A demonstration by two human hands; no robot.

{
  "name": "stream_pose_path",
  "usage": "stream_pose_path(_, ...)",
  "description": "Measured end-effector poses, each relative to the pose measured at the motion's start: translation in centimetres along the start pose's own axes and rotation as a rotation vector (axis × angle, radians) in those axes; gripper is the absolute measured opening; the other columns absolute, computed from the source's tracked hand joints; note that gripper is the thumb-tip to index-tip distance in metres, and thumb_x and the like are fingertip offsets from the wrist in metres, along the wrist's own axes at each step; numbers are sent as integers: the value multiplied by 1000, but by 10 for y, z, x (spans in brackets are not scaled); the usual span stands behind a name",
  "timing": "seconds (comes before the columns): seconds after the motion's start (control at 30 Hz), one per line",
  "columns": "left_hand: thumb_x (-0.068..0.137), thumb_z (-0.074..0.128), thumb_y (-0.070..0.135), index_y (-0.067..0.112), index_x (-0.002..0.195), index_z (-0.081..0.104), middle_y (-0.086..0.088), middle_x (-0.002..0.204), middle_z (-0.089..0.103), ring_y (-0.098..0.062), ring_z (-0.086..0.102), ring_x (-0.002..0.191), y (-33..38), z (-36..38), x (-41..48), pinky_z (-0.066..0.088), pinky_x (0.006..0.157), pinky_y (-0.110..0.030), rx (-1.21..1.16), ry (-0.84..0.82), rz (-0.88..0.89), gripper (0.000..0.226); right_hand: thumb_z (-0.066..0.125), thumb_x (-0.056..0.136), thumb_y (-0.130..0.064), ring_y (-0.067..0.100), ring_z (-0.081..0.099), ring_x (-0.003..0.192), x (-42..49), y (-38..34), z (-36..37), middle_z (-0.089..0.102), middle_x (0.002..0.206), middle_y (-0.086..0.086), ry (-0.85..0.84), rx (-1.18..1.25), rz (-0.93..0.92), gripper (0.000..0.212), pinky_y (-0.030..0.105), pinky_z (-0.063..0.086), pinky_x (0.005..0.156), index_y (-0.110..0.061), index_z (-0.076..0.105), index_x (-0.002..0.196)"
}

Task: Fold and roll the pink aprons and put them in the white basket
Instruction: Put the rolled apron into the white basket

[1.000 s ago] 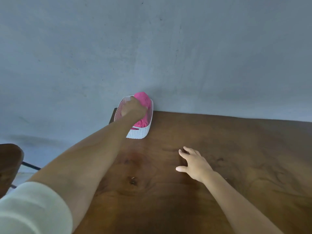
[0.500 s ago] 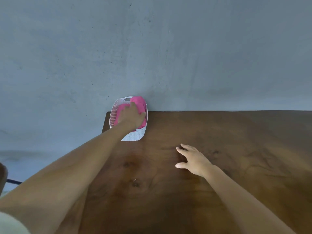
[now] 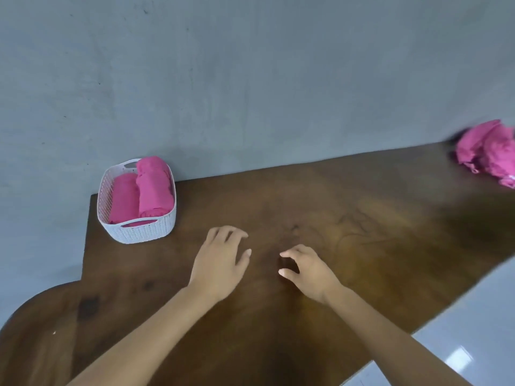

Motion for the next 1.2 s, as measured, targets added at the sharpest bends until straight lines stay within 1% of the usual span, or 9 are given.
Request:
stream_pose_path(0.13, 102, 50, 44, 29, 134, 55, 15, 134, 52, -9, 44, 126, 29, 43, -13, 44, 103, -26, -41, -103, 34, 35, 57, 100, -43, 6, 43, 126, -40, 38, -7, 46, 135, -16, 69, -26, 64, 41, 28, 44, 105, -30, 54, 138)
stream_pose_path(0.27, 101, 50, 44, 30, 131, 57, 16, 131, 53, -8, 46, 122, 51, 71, -20, 45, 99, -26, -62, -146, 41, 33, 58, 99, -40, 10, 47, 120, -78, 73, -13, 50, 130, -13, 159, -96, 70, 38, 30, 45, 104, -27, 58, 135)
stream_pose_path(0.43, 101, 52, 44, 29, 130, 59, 15, 128, 55, -9, 47, 122, 84, 101, -24, 45, 101, -26, -44, -182, 87, 34, 55, 101, -30, 13, 50, 119, -117, 118, -23, 56, 129, -9, 263, -133, 109, 32, 29, 47, 103, -24, 62, 132)
stream_pose_path(0.53, 99, 55, 43, 30, 127, 60, 16, 125, 57, -10, 49, 119, 107, 120, -25, 47, 99, -26, -29, -195, 98, 31, 54, 102, -28, 10, 49, 117, -139, 151, -30, 55, 129, -11, 290, -110, 144, 32, 25, 45, 103, -24, 62, 132)
stream_pose_path(0.67, 97, 59, 41, 30, 122, 63, 16, 120, 59, -11, 51, 115, 144, 148, -26, 48, 97, -27, 8, -209, 123, 28, 54, 102, -29, 9, 49, 115, -170, 197, -43, 55, 128, -11, 318, -79, 166, 30, 25, 47, 100, -24, 62, 131)
stream_pose_path(0.83, 95, 64, 39, 29, 118, 66, 15, 118, 61, -12, 53, 114, 197, 182, -23, 48, 95, -29, 32, -188, 110, 25, 57, 101, -27, 13, 52, 122, -216, 270, -63, 58, 131, -8, 346, -12, 217, 31, 25, 45, 103, -24, 62, 131)
stream_pose_path(0.93, 94, 65, 39, 29, 117, 67, 17, 121, 60, -11, 50, 116, 232, 204, -17, 46, 96, -30, 47, -182, 100, 25, 54, 102, -28, 10, 50, 126, -243, 316, -75, 55, 134, -10, 347, 20, 256, 33, 22, 44, 103, -25, 60, 135)
stream_pose_path(1.07, 95, 64, 36, 32, 120, 67, 17, 124, 58, -12, 48, 118, 276, 235, -4, 42, 97, -31, 65, -199, 95, 25, 54, 103, -30, 5, 47, 126, -272, 373, -88, 54, 134, -14, 365, 60, 306, 33, 15, 39, 96, -28, 59, 135)
stream_pose_path(1.2, 94, 66, 32, 29, 120, 69, 14, 123, 58, -15, 49, 115, 314, 261, 9, 43, 94, -33, 78, -203, 111, 27, 54, 103, -30, 6, 48, 124, -296, 421, -99, 54, 133, -14, 382, 94, 340, 33, 16, 42, 93, -28, 59, 135)
Point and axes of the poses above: each hand's wrist, its own x-axis towards the middle knuckle, its own z-axis out of the palm, y = z × x, the point moved 8 cm from there along x, towards the middle knuckle
